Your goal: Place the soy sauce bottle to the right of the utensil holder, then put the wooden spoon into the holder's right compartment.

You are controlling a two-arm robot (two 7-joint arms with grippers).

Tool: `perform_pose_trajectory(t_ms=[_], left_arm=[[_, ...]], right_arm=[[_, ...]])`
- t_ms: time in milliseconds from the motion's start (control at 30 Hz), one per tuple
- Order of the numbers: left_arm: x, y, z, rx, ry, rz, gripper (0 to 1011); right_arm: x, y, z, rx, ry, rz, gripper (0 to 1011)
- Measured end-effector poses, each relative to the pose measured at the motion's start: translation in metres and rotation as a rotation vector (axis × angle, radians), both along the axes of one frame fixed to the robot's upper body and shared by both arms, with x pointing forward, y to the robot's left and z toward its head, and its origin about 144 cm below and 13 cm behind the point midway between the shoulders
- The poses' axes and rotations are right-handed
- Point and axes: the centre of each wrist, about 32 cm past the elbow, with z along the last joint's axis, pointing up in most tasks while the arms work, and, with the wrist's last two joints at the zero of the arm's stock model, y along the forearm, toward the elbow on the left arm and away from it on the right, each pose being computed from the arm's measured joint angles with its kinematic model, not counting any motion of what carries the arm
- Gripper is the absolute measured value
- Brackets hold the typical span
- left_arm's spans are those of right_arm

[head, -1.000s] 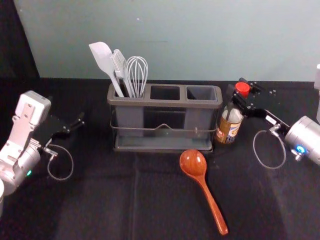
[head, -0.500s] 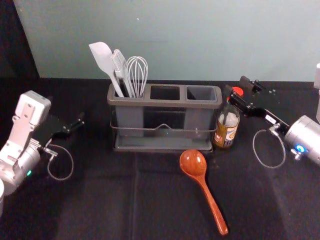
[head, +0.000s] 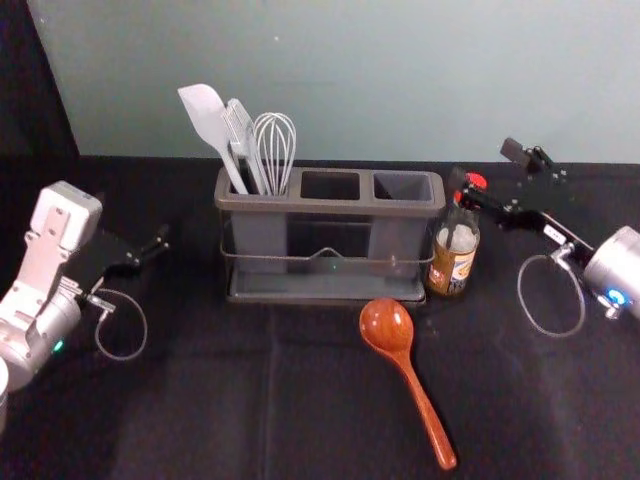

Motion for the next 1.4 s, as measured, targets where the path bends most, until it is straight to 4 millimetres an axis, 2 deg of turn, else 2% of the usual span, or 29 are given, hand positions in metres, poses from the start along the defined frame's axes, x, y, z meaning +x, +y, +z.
perform_pose_trajectory(t_ms=[300,533,633,1033,1400], left_arm=[[0.000,0.000,0.000,0.000,0.000,0.000,1005],[0.000,0.000,0.000,0.000,0.000,0.000,1005],[0.000,0.000,0.000,0.000,0.000,0.000,1005],[0.000,0.000,0.000,0.000,0.000,0.000,1005],[0.000,0.000,0.000,0.000,0.000,0.000,1005]], right_arm=[[-0.035,0.000,0.003,-0.068,0.004,0.000,1000],[-0.063,0.004,-0.008,-0.081,0.031,0.035,1000],[-0.075,0.011,-0.020,-0.088,0.060,0.069,1000],[-0.089,0.036,-0.053,-0.097,0.142,0.125,1000],[-0.090,0.038,-0.056,-0.098,0.140,0.126,1000]])
